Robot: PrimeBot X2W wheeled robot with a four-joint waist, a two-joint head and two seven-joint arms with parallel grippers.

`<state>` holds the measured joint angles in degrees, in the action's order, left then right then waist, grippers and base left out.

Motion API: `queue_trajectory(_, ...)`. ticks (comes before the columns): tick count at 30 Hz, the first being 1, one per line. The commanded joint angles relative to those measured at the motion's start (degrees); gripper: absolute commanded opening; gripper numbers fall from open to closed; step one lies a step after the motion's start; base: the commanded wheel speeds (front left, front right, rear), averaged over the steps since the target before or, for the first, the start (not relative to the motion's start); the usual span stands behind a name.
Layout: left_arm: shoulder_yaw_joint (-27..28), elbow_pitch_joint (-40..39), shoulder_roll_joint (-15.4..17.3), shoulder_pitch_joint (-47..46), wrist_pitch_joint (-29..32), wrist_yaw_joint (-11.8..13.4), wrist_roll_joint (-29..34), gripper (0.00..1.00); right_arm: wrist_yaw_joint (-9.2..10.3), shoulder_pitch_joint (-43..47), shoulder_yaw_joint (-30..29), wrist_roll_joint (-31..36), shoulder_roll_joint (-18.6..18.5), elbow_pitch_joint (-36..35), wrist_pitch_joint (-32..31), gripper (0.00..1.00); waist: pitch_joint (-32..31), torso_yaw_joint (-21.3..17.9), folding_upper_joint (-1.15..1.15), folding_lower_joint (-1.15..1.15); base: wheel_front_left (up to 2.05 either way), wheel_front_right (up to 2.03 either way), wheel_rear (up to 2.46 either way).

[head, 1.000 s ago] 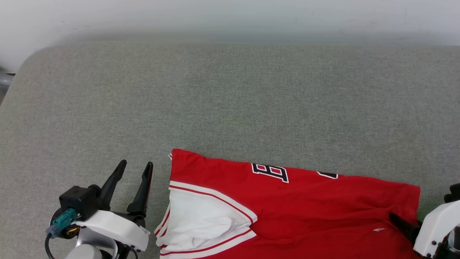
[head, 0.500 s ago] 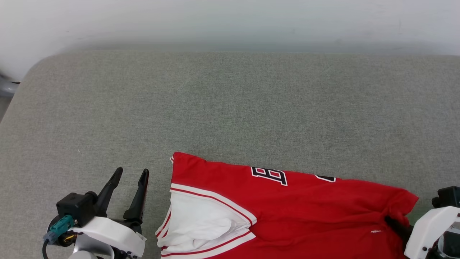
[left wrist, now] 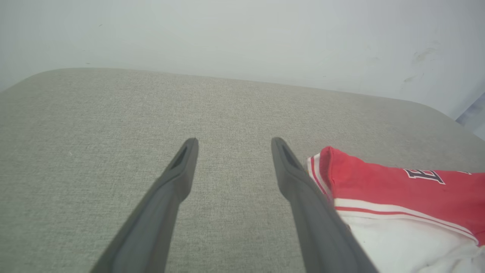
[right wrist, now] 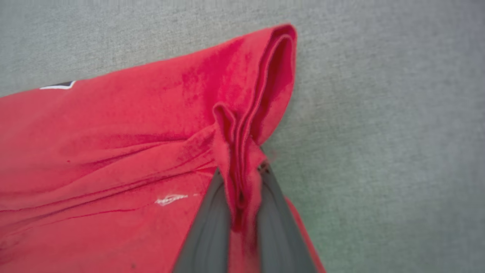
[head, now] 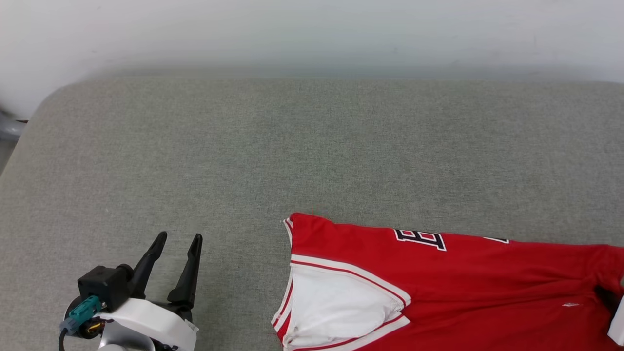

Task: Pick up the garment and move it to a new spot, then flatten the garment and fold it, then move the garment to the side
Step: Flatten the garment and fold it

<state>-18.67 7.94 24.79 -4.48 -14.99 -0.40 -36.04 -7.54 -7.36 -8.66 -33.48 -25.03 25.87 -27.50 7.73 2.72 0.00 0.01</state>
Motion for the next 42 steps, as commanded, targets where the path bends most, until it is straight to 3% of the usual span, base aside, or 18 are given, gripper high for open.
queue_trajectory(1,0.11,0.17,-0.21,0.76,-0.26,-0.03,0.12,1.00,0.11,-0.39,-0.20,0.30,0.09,-0.04,-0.19,0.00,-0.44,-0.08,0.00,-0.01,0.00,0.00,0.00)
queue_trajectory(10,0.44,0.46,-1.59,2.26,-0.26,-0.35,0.16,1.00,0.09,2.77,0.88,-0.26,1.74,-6.63,-2.30,0.00,-3.94,-0.58,0.00,-0.01,0.00,0.00,0.00)
queue_trajectory(18,2.03,0.35,-2.99,4.15,-0.26,-0.57,0.35,1.00,0.08,6.57,3.57,-1.74,3.93,-17.28,-6.32,0.00,-6.26,-0.40,0.00,-0.01,0.00,0.00,0.00)
queue_trajectory(26,4.25,0.60,-5.07,5.70,-0.26,-1.39,0.80,1.00,0.08,5.73,9.36,-4.54,8.97,-25.66,-12.69,0.00,-7.43,-0.02,0.00,-0.01,0.00,0.00,0.00)
queue_trajectory(35,6.64,1.03,-6.16,6.16,-0.25,-2.49,1.76,1.00,0.08,1.87,14.54,-3.28,20.15,-27.18,-19.20,0.00,-8.26,1.59,0.00,-0.01,0.00,0.00,0.00)
queue_trajectory(39,7.41,1.36,-6.26,6.48,-0.23,-2.80,2.15,1.00,0.08,0.94,15.56,-3.55,22.08,-25.91,-19.44,0.00,-8.41,2.74,0.00,-0.01,0.00,0.00,0.00)
queue_trajectory(42,7.12,1.68,-6.33,6.50,-0.20,-3.38,2.62,1.00,0.08,0.75,17.33,-7.87,22.24,-23.55,-16.89,0.00,-8.59,3.90,0.00,-0.01,0.00,0.00,0.00)
